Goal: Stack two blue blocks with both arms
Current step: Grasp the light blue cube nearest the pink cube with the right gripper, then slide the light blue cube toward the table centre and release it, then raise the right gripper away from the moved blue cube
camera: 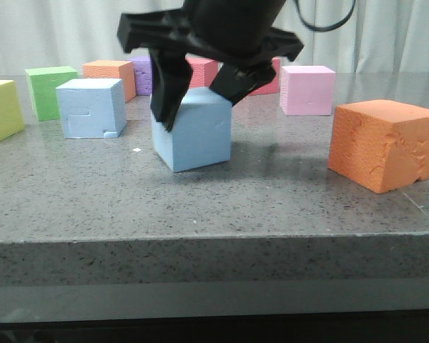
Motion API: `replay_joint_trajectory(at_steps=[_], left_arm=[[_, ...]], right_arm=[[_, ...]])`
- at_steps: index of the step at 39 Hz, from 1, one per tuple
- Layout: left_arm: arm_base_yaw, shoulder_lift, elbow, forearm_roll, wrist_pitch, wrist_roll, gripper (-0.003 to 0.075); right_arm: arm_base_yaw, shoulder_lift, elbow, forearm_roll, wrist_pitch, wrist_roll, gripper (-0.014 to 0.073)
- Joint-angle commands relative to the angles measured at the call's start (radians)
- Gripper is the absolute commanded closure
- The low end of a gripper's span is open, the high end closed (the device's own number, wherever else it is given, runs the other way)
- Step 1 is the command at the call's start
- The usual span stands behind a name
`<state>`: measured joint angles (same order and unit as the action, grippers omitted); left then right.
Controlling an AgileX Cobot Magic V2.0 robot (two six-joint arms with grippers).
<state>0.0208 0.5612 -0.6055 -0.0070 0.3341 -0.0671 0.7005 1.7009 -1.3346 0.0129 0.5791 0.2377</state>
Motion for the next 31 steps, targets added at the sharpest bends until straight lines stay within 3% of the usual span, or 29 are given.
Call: replay_joint_trajectory(at_steps=[1, 4, 6, 19, 23, 25, 28, 31], left_arm=[[-0.004, 0.009, -0.036, -0.003, -0.081, -0.007, 0.0104], [-0.004, 0.009, -0.036, -0.003, -0.081, -0.007, 0.0104], [-0.004, 0.009, -0.036, -0.003, -0.081, -0.007, 0.0105], [-0.004, 0.009, -0.036, -0.003, -0.081, -0.007, 0.0105], [-0.004, 0.009, -0.036, -0.003, -0.081, -0.007, 0.0105], [-0.004, 0.009, -0.036, -0.003, -0.081, -0.007, 0.0105], [-0.004, 0.009, -0.036, -0.003, -0.081, -0.007, 0.0105], [-0.004, 0.009, -0.036, -0.003, -0.081, -0.007, 0.0105]], right_arm=[[0.0, -0.034, -0.035, -0.013, -0.057, -0.01, 0.0207], [0.0, -0.036, -0.037, -0.013, -0.058, -0.01, 0.0071], [0.0, -0.038, -0.047, -0.013, -0.05, -0.01, -0.0062], [-0.047, -0.126, -0.164, -0.023, 0.076, 0.001, -0.003], [-0.088, -0.138, -0.164, -0.022, 0.095, 0.007, 0.0183], [-0.115, -0.143, -0.164, -0.018, 0.114, 0.011, 0.0365], [-0.153, -0.158, -0.164, -0.018, 0.149, 0.018, 0.0556], [-0.187, -0.182, -0.16, -0.018, 0.18, 0.028, 0.0641]])
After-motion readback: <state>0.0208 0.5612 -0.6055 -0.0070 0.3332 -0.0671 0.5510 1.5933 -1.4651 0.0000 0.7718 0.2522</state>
